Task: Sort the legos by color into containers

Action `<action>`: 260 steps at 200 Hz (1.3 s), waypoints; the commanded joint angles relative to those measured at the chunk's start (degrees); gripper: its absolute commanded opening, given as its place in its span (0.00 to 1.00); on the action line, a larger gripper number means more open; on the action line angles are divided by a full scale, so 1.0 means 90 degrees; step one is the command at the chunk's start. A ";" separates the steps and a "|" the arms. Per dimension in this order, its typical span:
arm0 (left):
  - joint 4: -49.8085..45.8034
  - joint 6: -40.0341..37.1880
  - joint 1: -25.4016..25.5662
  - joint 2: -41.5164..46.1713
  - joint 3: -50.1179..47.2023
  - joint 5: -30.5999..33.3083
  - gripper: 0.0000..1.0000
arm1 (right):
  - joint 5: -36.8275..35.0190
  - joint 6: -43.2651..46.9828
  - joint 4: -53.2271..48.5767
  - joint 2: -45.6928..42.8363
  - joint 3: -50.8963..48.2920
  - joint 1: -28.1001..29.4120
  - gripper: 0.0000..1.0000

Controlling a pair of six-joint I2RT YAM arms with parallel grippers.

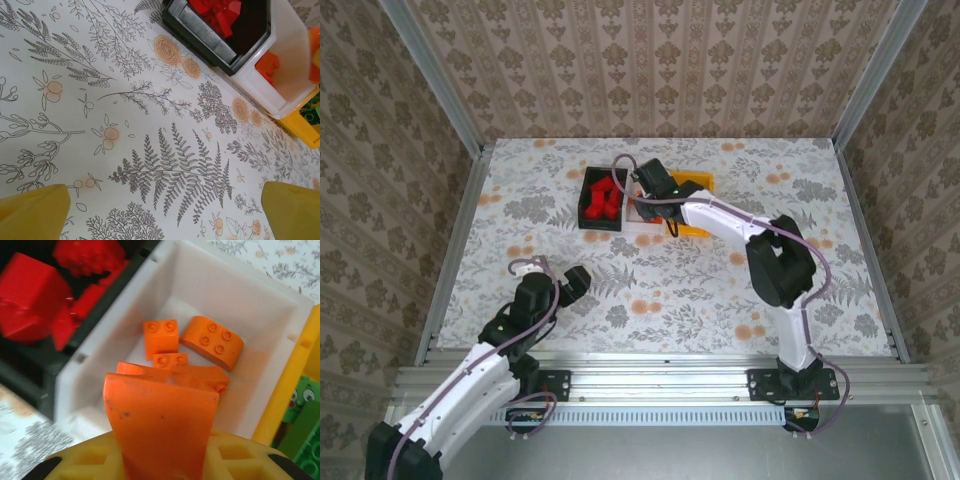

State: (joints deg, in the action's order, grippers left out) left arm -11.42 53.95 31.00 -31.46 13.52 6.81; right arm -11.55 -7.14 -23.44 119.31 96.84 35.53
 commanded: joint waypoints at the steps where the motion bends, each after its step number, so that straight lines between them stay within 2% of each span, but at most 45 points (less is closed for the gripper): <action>1: -0.0201 -0.0155 -0.0084 0.0068 0.0138 -0.0154 1.00 | 0.0288 0.0177 -0.0444 0.0383 0.0809 -0.0125 0.35; 24: -0.0163 -0.0174 -0.0129 0.0071 0.0119 -0.0230 1.00 | 0.0335 0.0246 -0.0773 0.0858 0.1472 -0.0197 0.39; 38: -0.0174 -0.0193 -0.0154 0.0077 0.0119 -0.0265 1.00 | 0.0358 0.0270 -0.0966 0.1048 0.1741 -0.0217 0.49; 48: -0.0167 -0.0204 -0.0171 0.0076 0.0119 -0.0295 1.00 | 0.0341 0.0285 -0.1036 0.1121 0.1867 -0.0217 0.53; 81: -0.0177 -0.0221 -0.0202 0.0076 0.0138 -0.0383 1.00 | 0.0196 0.0232 -0.0962 0.0699 0.1646 -0.0207 0.56; 108: -0.0242 -0.0423 -0.0203 0.0068 0.0280 -0.0380 1.00 | 0.0311 0.0043 -0.0398 -0.0484 0.0642 -0.0136 0.58; 153: -0.0821 -0.1147 -0.0201 -0.0031 0.1483 -0.0241 1.00 | 0.0590 -0.0182 0.1147 -0.3686 -0.2244 0.0269 0.68; 165: -0.0967 -0.1492 -0.0176 -0.0118 0.1986 -0.0355 1.00 | 0.0444 -0.0114 0.1327 -0.4457 -0.2898 0.0471 0.73; 168: -0.1047 -0.1562 -0.0174 -0.0147 0.2124 -0.0323 1.00 | 0.0364 -0.0091 0.1343 -0.4664 -0.3029 0.0526 0.80; 172: -0.1168 -0.1637 -0.0156 -0.0193 0.2301 -0.0230 1.00 | 0.0218 -0.0026 0.1361 -0.4920 -0.3199 0.0611 0.89; 174: -0.1235 -0.1678 -0.0154 -0.0219 0.2396 -0.0163 1.00 | 0.0136 -0.0008 0.1364 -0.5034 -0.3259 0.0649 0.96; 177: -0.1328 -0.1758 -0.0133 -0.0250 0.2528 -0.0071 1.00 | -0.0023 -0.0046 0.1381 -0.5197 -0.3415 0.0709 0.99; 193: -0.1893 -0.2020 -0.0086 -0.0508 0.3123 0.0791 1.00 | -0.0928 -0.0720 0.1880 -0.5955 -0.4393 0.0888 1.00; 208: -0.2441 -0.1361 -0.0075 -0.0737 0.3375 0.1701 1.00 | -0.1562 -0.1053 0.2318 -0.6462 -0.5203 0.0858 1.00; 224: -0.1342 -0.2008 -0.0056 -0.0776 0.2892 0.1686 1.00 | -0.2004 -0.1008 0.2267 -0.6811 -0.5666 0.0747 1.00; 233: -0.0654 -0.2409 -0.0056 -0.0800 0.2546 0.1949 1.00 | -0.2041 -0.0893 0.2274 -0.6987 -0.5916 0.0576 1.00; 244: 0.0494 -0.3333 -0.0056 -0.0820 0.1998 0.2430 1.00 | -0.2137 -0.0646 0.2520 -0.7168 -0.6288 0.0342 1.00; 260: 0.2689 -0.5251 -0.0117 -0.0913 0.0938 0.2903 1.00 | -0.2198 -0.0178 0.3432 -0.7357 -0.6973 -0.0017 1.00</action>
State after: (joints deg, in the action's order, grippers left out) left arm -11.77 29.78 30.17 -38.35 32.34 22.90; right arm -25.74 -12.99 -2.76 56.73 40.29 39.00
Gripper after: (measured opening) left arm 0.997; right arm 0.999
